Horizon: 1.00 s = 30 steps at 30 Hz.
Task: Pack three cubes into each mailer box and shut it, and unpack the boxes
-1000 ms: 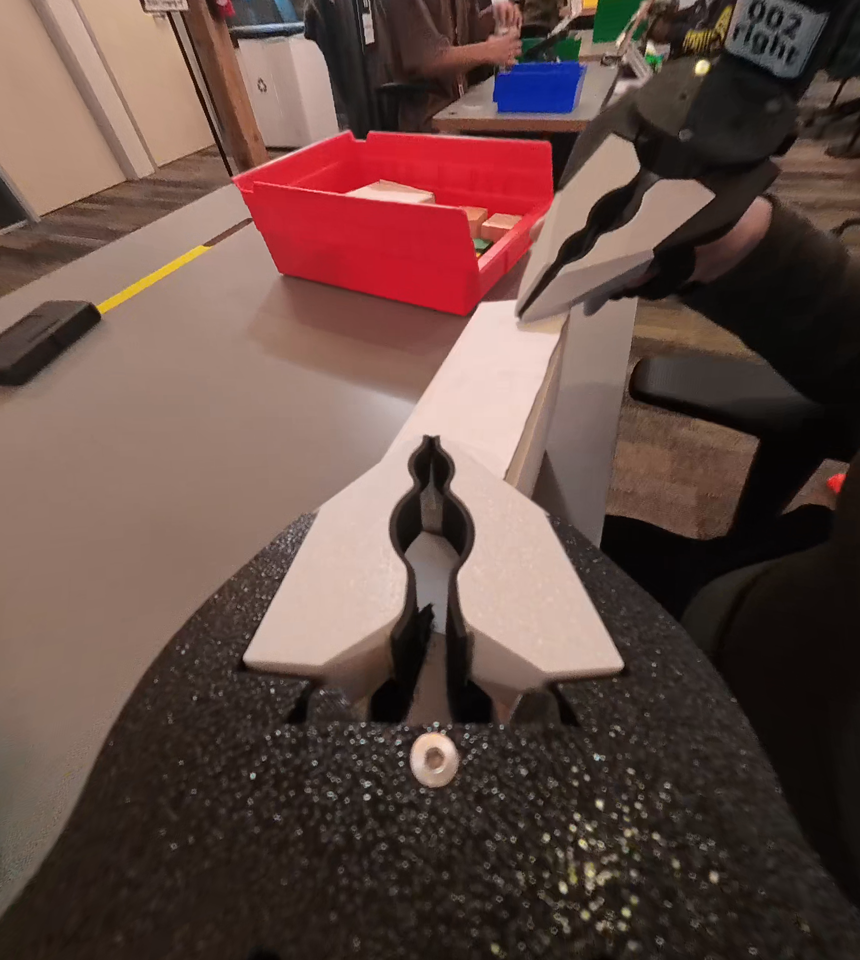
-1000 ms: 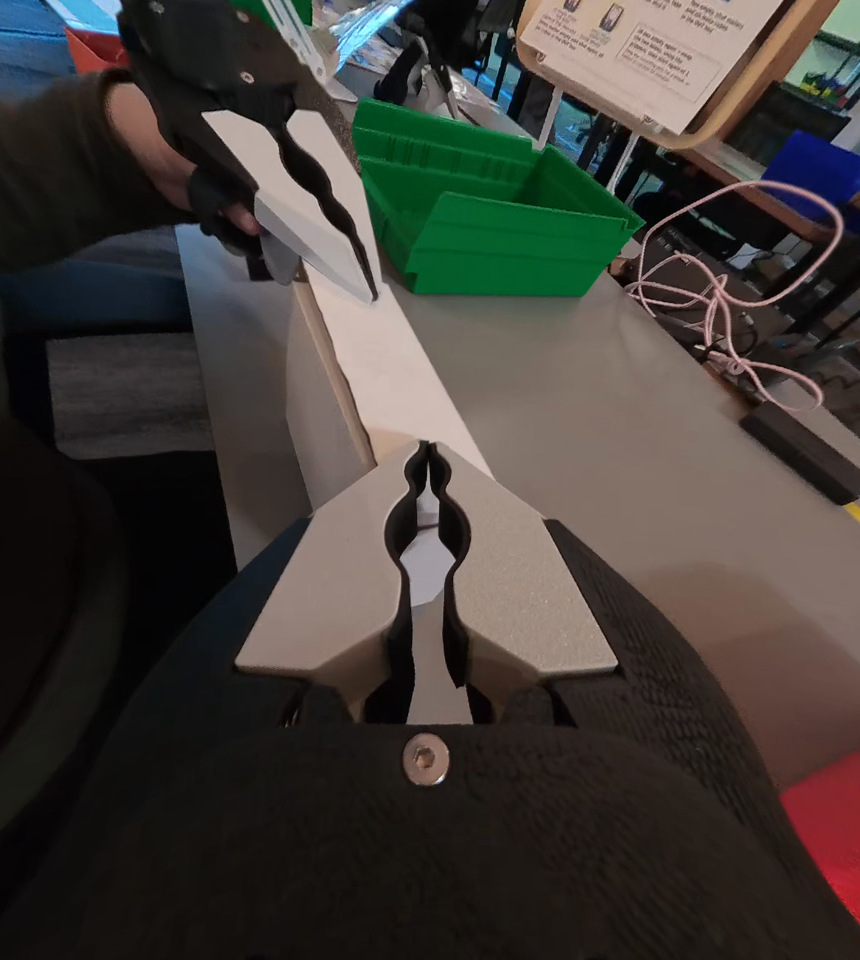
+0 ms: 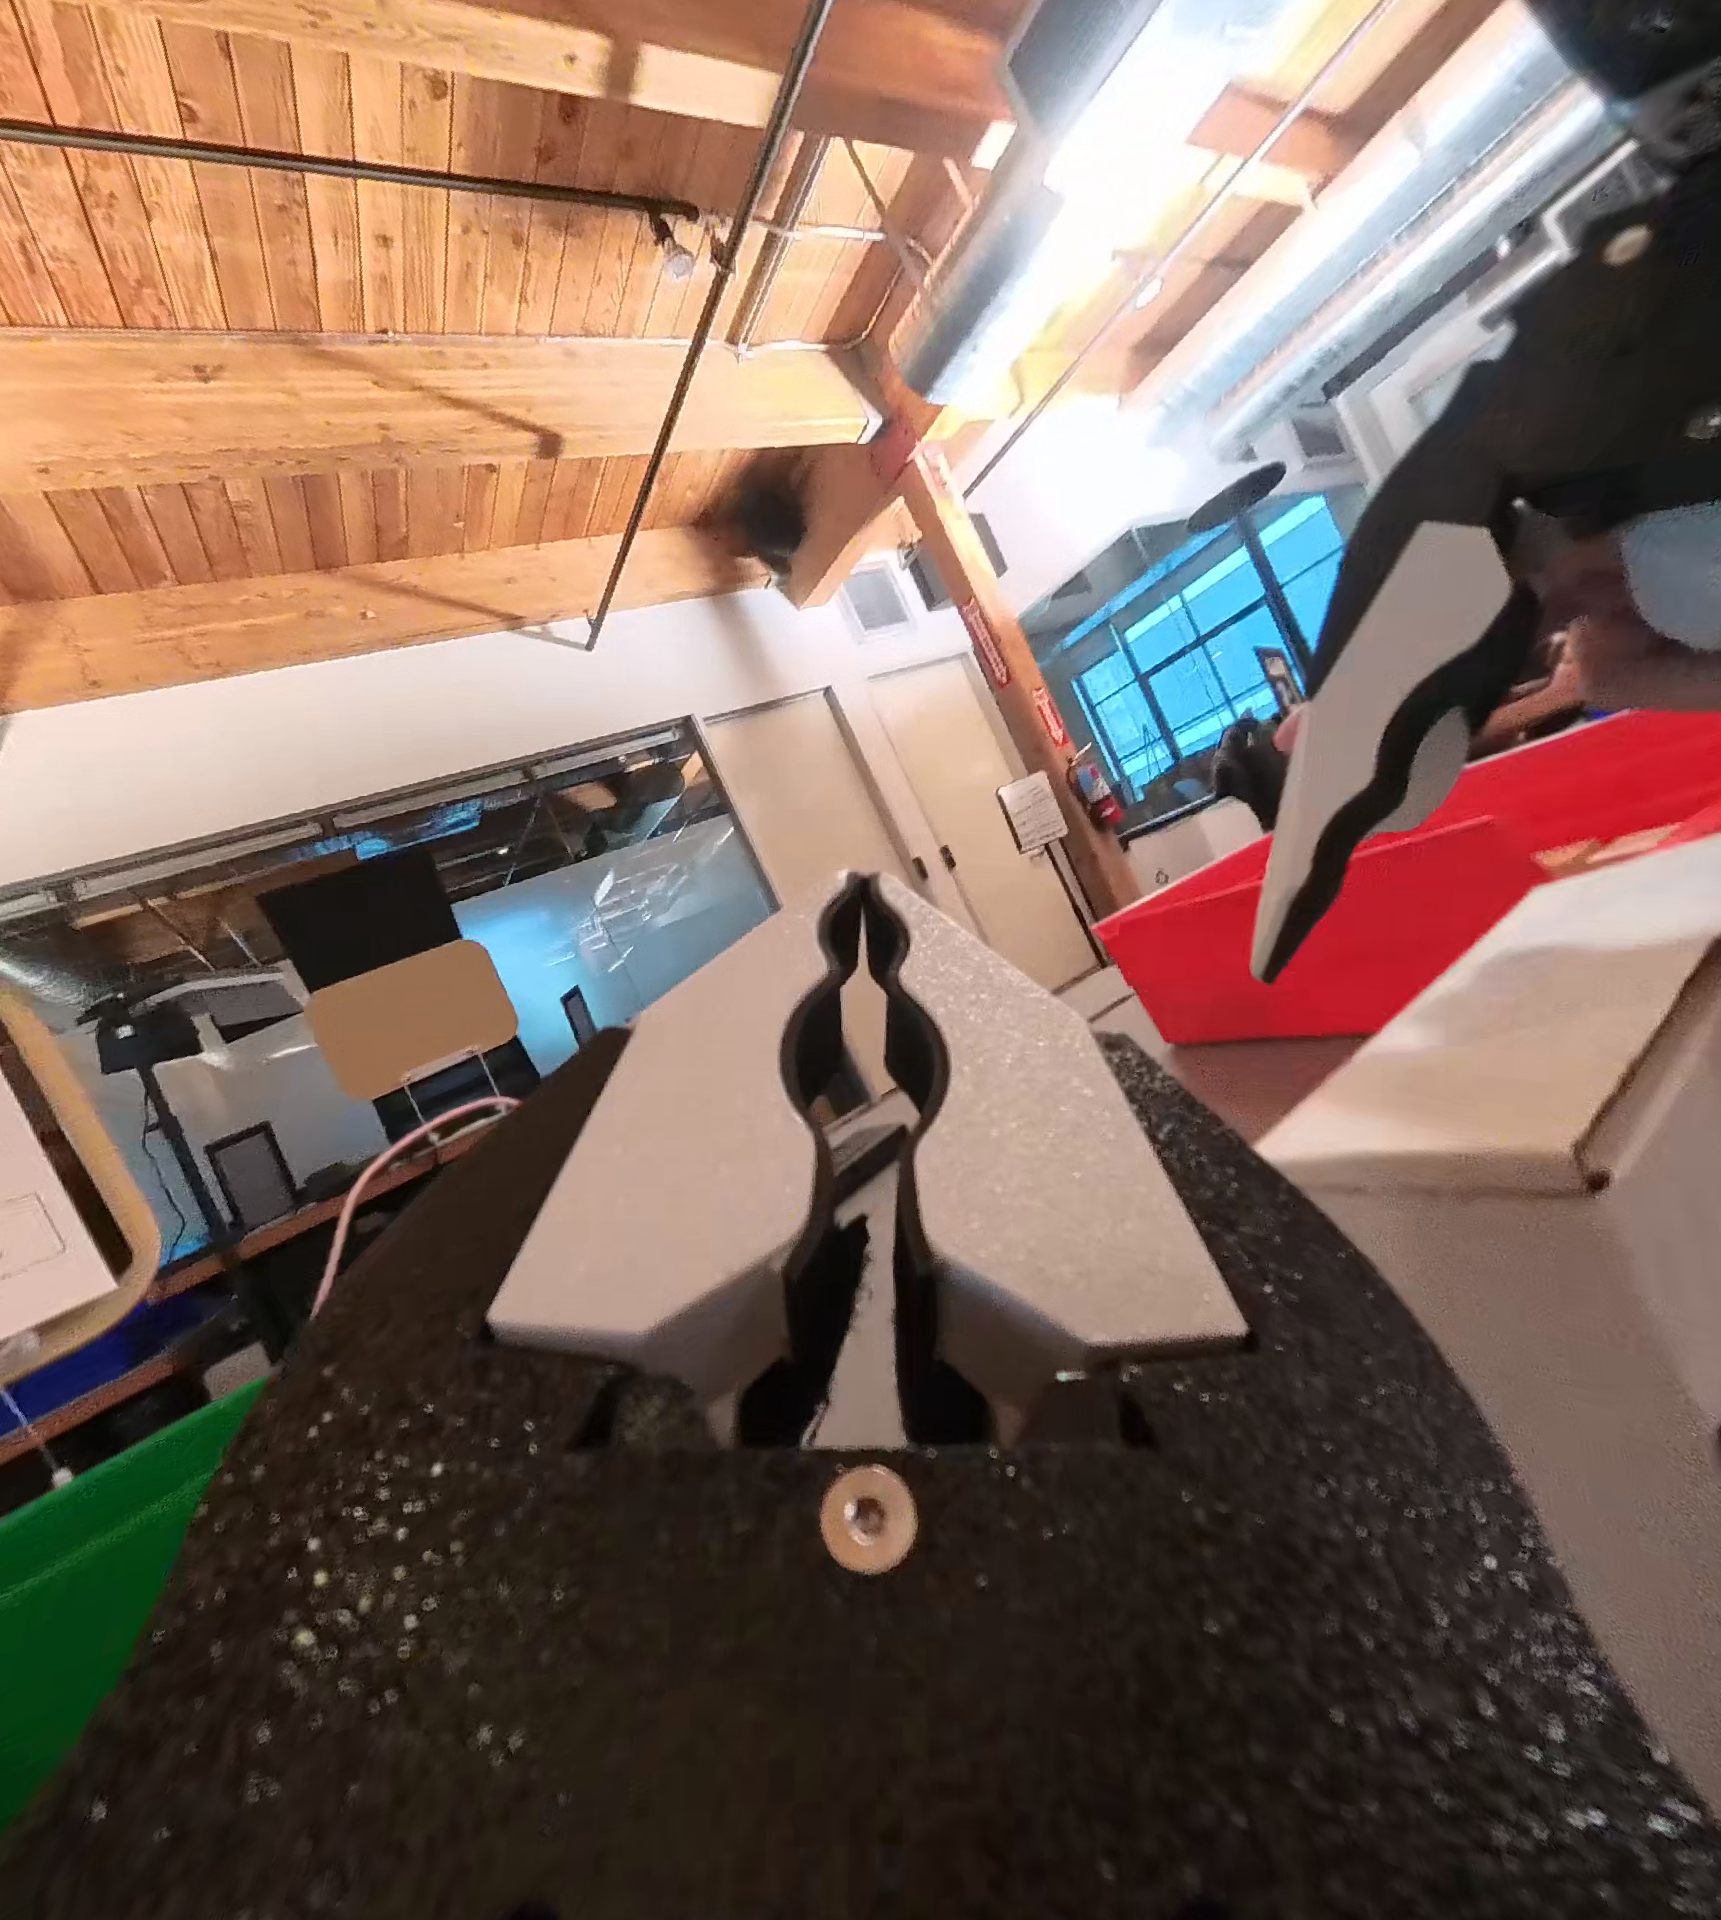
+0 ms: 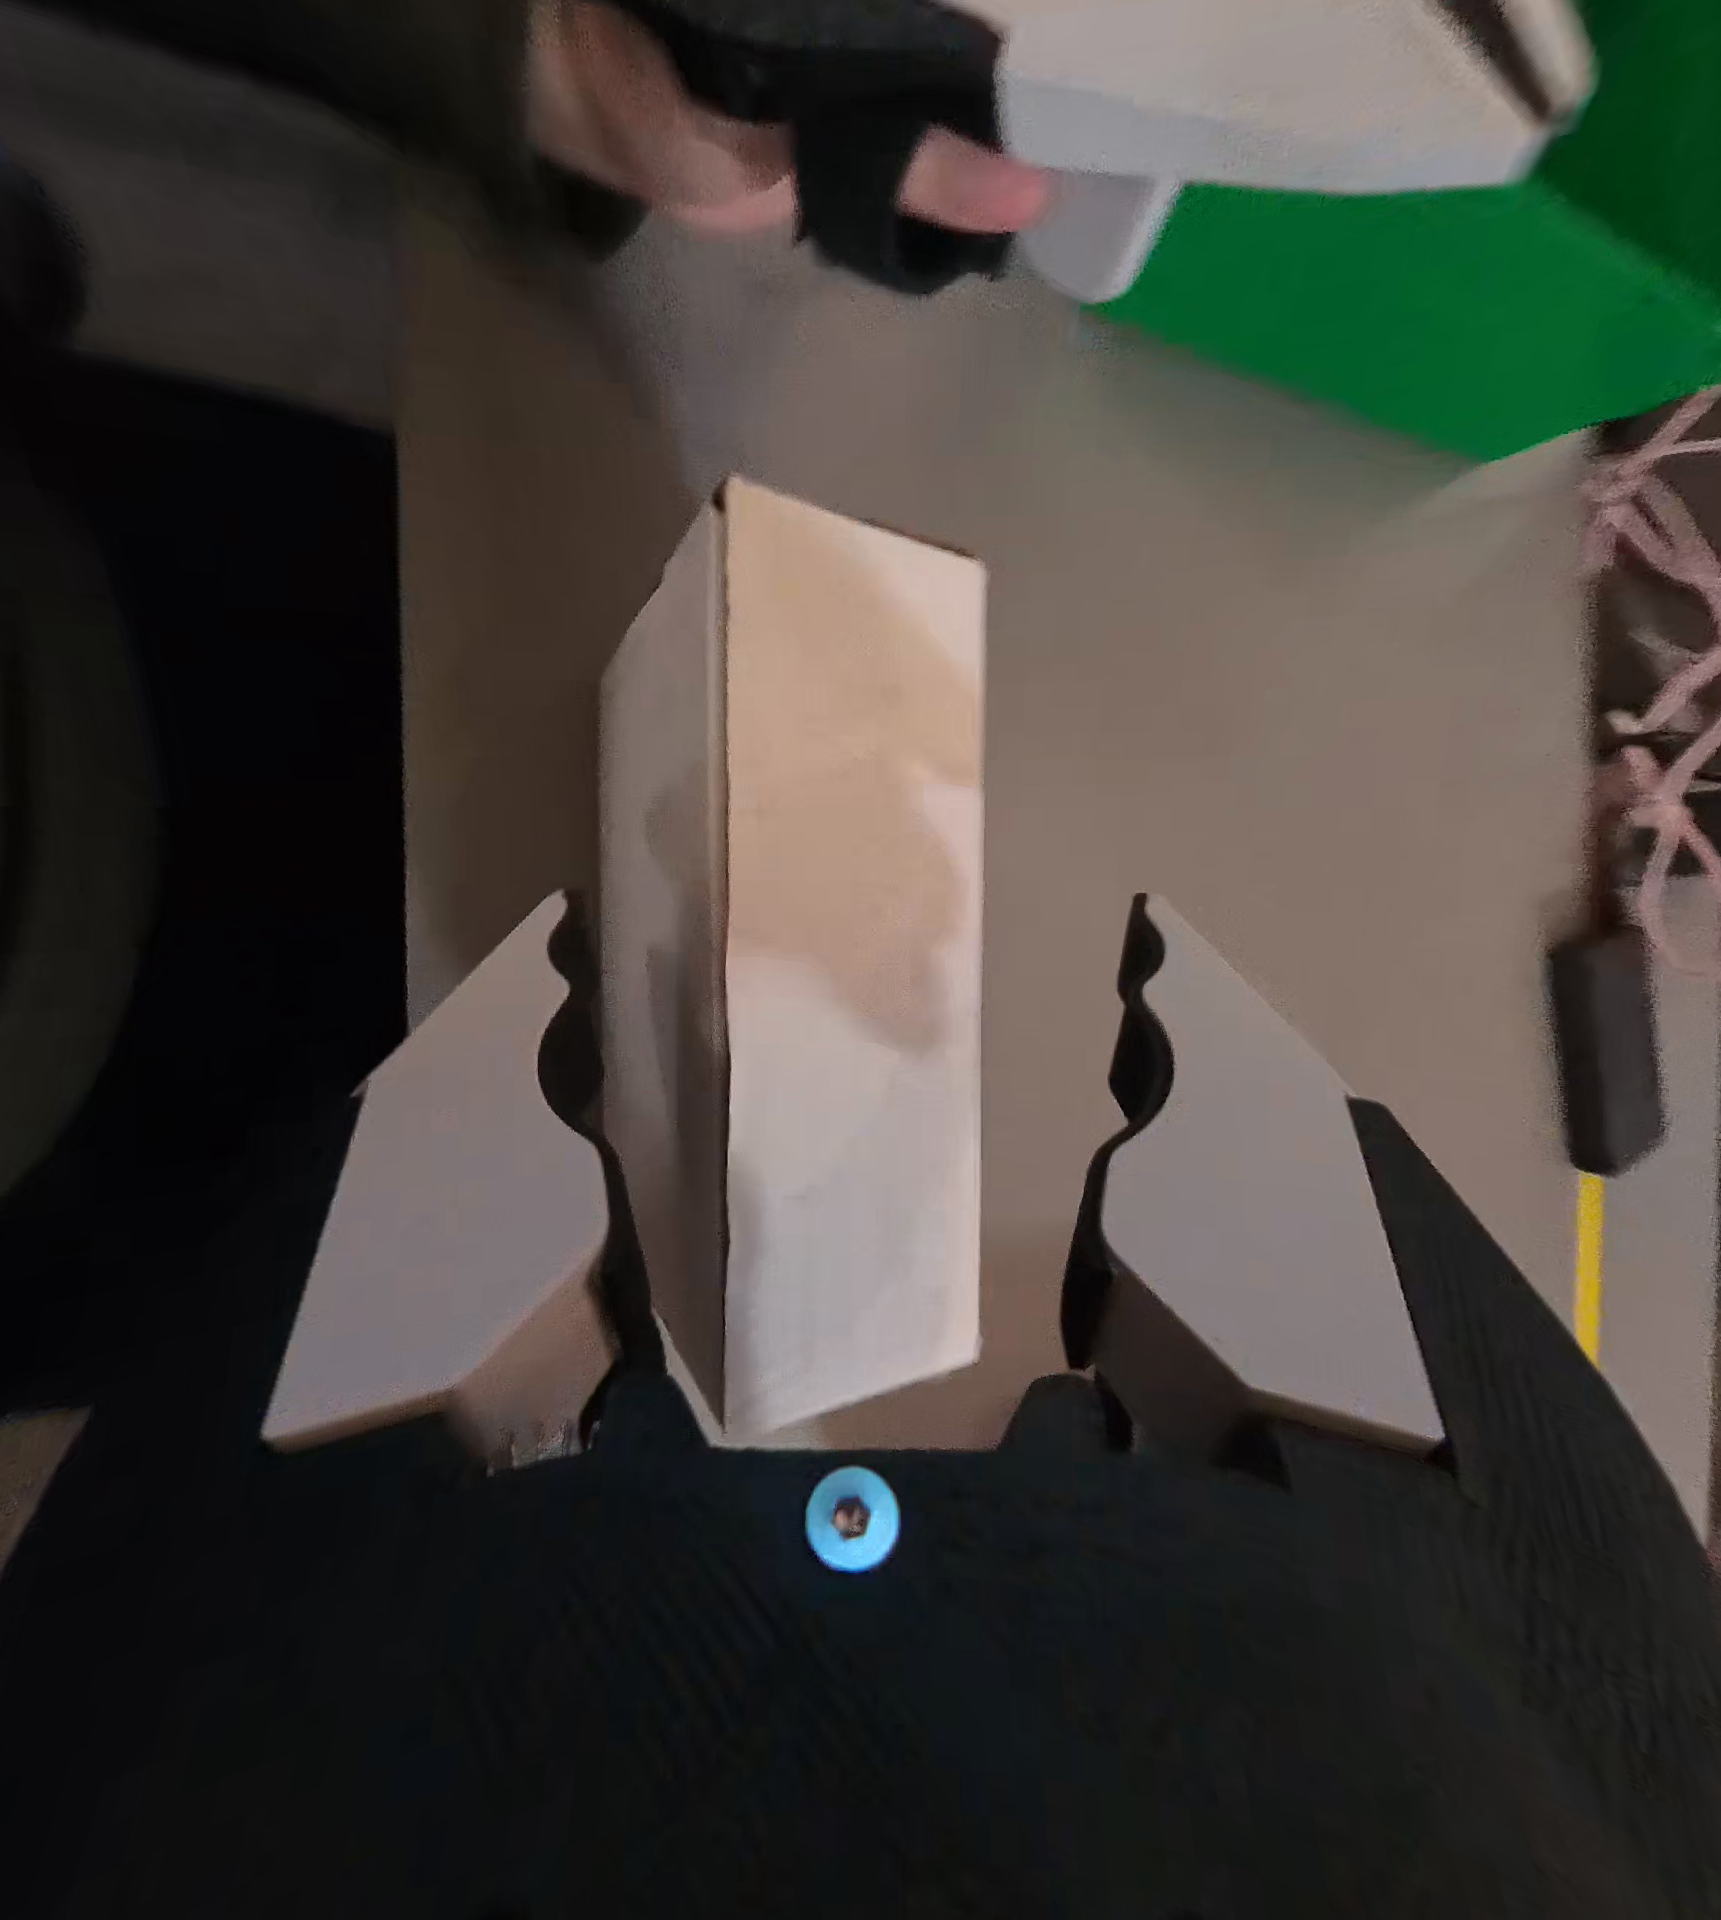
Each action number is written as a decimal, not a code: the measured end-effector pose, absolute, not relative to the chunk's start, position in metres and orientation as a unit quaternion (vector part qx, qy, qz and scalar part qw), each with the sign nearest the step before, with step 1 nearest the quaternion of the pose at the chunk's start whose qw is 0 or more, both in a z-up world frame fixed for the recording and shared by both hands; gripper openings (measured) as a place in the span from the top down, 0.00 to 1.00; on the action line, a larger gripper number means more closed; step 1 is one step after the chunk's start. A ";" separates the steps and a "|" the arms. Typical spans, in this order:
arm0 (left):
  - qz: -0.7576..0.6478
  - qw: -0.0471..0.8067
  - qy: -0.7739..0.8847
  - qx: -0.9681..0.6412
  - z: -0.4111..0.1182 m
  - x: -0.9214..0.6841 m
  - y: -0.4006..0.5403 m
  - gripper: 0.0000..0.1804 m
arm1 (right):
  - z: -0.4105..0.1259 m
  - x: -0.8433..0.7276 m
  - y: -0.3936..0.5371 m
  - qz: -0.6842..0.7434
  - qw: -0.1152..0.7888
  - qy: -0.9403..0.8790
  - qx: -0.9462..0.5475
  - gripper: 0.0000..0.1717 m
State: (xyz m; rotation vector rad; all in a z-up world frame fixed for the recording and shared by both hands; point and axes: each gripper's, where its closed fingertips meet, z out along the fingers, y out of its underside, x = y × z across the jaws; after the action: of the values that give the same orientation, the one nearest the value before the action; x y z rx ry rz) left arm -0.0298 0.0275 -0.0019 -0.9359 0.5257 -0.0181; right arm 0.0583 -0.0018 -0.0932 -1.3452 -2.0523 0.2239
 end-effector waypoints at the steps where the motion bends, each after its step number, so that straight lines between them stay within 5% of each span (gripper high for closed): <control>1: -0.010 0.858 0.249 -0.450 -0.006 -0.031 0.029 1.00 | -0.102 0.057 -0.002 0.073 0.301 -0.801 -0.513 0.43; 6: -0.001 0.860 0.248 -0.446 -0.006 -0.035 0.029 1.00 | -0.135 0.062 0.005 0.016 0.170 -0.843 -0.510 0.55; 13: 0.008 0.850 0.272 -0.450 -0.013 -0.027 0.031 1.00 | -0.134 0.067 0.001 0.008 0.132 -0.845 -0.518 0.58; 30: 0.008 0.850 0.272 -0.451 -0.015 -0.026 0.030 1.00 | -0.032 0.079 0.071 -0.062 0.590 -0.684 -0.426 0.58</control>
State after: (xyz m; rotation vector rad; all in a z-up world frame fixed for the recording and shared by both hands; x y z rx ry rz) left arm -0.0261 0.0301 -0.0149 -0.9500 0.5738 0.0177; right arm 0.0795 0.0714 -0.0324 -0.9908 -1.5916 -0.1437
